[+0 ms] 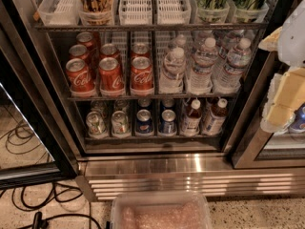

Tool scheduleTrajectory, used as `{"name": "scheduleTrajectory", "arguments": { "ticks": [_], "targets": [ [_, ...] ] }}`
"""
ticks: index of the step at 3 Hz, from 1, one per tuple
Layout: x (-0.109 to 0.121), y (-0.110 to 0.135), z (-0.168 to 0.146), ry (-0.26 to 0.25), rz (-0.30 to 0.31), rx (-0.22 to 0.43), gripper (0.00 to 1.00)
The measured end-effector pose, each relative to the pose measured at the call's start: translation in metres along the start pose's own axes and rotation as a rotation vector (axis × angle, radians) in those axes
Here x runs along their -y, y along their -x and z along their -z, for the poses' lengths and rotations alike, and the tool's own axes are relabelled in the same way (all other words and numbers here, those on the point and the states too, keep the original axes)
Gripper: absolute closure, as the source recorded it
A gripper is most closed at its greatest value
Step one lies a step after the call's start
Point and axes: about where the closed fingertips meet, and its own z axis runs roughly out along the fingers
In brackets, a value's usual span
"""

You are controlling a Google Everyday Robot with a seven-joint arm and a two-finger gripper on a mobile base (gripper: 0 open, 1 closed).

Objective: Pick orange can from top shelf of fridge

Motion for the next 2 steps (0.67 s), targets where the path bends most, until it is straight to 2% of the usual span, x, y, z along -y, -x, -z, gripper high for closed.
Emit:
{"name": "scheduleTrajectory", "arguments": {
  "ticks": [1, 2],
  "targets": [
    [0.000, 0.000, 0.000, 0.000, 0.000, 0.000, 0.00],
    [-0.003, 0.018, 0.000, -0.032, -0.064, 0.080, 0.00]
  ]
}}
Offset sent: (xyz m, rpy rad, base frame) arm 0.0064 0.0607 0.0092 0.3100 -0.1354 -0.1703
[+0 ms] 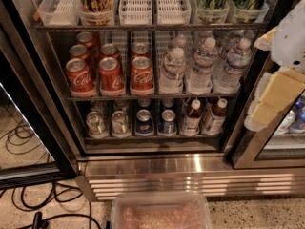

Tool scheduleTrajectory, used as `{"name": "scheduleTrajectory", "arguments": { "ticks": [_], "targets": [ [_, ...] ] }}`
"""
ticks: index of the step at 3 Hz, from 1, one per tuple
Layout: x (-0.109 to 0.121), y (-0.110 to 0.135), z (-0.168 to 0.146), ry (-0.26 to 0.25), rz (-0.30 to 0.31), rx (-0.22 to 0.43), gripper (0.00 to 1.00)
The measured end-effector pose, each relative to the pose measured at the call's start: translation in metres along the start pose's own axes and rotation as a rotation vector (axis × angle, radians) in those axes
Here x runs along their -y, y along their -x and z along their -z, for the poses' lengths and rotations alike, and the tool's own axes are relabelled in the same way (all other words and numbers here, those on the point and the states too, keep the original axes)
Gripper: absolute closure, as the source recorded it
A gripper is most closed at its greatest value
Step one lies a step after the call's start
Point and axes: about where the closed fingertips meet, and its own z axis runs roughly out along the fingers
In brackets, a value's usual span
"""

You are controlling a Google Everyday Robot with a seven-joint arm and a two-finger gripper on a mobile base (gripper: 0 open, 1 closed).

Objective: Pick orange can from top shelf of fridge

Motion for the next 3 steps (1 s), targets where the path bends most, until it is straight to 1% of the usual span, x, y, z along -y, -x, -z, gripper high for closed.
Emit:
{"name": "scheduleTrajectory", "arguments": {
  "ticks": [1, 2, 3],
  "targets": [
    [-0.016, 0.048, 0.000, -0.043, -0.158, 0.166, 0.00],
    [-0.016, 0.090, 0.005, -0.077, -0.266, 0.294, 0.00],
    [-0.015, 0.132, 0.013, -0.107, -0.306, 0.393, 0.00]
  ]
}}
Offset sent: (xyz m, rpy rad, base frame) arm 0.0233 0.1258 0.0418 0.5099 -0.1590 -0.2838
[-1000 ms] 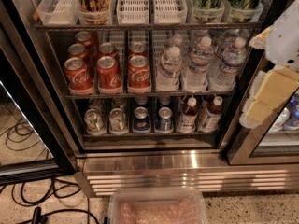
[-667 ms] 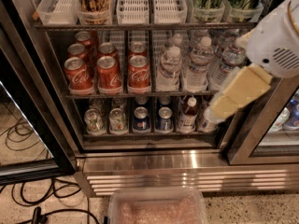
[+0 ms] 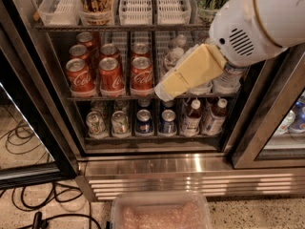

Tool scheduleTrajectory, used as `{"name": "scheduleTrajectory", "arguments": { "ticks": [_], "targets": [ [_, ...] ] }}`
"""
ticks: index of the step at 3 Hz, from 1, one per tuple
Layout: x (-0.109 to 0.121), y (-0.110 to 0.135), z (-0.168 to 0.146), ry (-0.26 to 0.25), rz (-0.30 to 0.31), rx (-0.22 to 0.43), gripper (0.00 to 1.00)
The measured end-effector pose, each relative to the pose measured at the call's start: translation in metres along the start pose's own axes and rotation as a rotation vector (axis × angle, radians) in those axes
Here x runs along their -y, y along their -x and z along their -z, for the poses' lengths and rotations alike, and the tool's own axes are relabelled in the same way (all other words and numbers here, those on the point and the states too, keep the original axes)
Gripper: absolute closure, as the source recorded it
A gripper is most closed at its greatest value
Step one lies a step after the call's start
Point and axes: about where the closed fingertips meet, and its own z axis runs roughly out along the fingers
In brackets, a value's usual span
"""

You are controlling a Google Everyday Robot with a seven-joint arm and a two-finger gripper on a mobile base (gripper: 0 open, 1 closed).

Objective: Pick orange can from top shelf of fridge

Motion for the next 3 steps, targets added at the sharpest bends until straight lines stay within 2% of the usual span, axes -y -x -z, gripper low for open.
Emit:
{"name": "scheduleTrajectory", "arguments": {
  "ticks": [1, 2, 3],
  "targets": [
    [0.000, 0.000, 0.000, 0.000, 0.000, 0.000, 0.00],
    [-0.014, 0.015, -0.006, -0.015, 0.005, 0.064, 0.00],
    [-0.056, 0.068, -0.028, 0.009, 0.055, 0.216, 0.00]
  ]
}}
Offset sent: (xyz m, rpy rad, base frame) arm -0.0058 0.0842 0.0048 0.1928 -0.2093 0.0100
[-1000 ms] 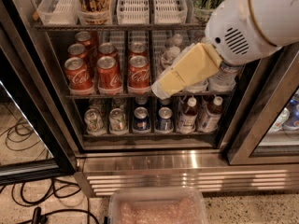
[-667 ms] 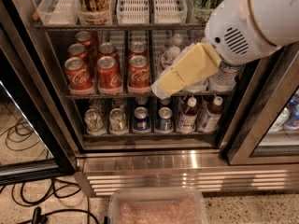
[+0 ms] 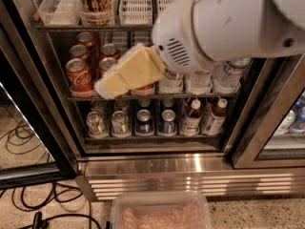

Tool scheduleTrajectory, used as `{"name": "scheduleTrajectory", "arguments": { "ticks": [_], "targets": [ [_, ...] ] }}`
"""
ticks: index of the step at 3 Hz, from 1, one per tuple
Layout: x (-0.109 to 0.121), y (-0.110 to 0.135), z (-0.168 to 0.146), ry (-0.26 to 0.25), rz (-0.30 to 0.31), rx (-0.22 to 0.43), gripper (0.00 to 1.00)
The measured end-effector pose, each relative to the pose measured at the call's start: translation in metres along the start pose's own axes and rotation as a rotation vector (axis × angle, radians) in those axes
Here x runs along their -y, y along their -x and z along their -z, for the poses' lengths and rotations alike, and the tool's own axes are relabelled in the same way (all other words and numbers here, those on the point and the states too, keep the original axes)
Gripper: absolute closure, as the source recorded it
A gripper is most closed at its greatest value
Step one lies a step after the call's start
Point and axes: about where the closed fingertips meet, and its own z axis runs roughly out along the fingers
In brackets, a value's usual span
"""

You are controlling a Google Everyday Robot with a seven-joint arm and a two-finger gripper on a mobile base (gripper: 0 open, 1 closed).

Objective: Pick orange can from top shelf of fridge

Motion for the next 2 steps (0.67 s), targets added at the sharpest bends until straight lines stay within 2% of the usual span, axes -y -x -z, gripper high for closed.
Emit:
{"name": "scheduleTrajectory", "arguments": {
  "ticks": [1, 2],
  "targets": [
    [-0.016, 0.061, -0.024, -0.015, 0.066, 0.164, 0.00],
    [-0.017, 0.097, -0.045, -0.064, 0.065, 0.278, 0.00]
  ]
}}
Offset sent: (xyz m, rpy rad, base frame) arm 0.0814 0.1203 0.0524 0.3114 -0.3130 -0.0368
